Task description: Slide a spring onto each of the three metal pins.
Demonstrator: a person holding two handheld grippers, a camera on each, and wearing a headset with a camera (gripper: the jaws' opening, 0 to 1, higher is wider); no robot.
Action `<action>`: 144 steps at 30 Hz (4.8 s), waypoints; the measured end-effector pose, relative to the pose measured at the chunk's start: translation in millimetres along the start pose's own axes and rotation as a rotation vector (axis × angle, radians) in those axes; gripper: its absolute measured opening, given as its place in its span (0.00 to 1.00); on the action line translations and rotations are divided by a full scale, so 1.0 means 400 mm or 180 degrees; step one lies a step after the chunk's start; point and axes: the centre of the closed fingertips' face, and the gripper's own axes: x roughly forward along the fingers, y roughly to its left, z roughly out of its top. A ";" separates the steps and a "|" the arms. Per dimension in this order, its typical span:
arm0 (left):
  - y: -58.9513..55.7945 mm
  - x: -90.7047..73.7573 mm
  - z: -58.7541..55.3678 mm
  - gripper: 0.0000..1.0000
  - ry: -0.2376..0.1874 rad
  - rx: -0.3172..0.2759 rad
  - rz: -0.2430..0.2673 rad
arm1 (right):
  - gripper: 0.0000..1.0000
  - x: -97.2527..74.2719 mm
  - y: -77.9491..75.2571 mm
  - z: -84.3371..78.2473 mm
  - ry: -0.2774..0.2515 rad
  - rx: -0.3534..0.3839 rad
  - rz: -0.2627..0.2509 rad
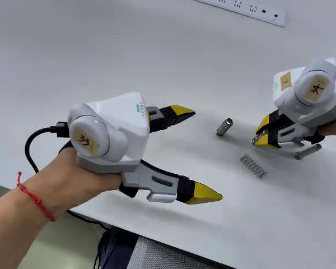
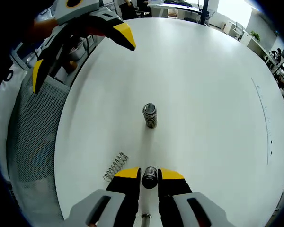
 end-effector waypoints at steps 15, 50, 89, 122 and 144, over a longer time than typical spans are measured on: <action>-0.011 -0.002 0.011 0.86 0.0063 0.0059 -0.0007 | 0.26 -0.053 -0.010 -0.008 -0.0275 0.0109 -0.0178; -0.080 0.031 0.061 0.83 0.0594 0.0599 -0.0155 | 0.81 -0.307 0.152 -0.171 -0.1564 0.0724 -0.0709; -0.018 0.285 -0.124 0.26 0.2529 0.2254 -0.0483 | 0.93 -0.282 0.260 -0.416 -0.2202 0.1412 -0.0894; -0.013 0.301 -0.170 0.07 0.2894 0.2170 -0.0401 | 0.91 -0.313 0.279 -0.471 -0.2365 0.1574 -0.1035; -0.042 0.291 -0.178 0.07 0.2758 0.1802 -0.0385 | 0.89 -0.306 0.281 -0.444 -0.2372 0.1573 -0.0997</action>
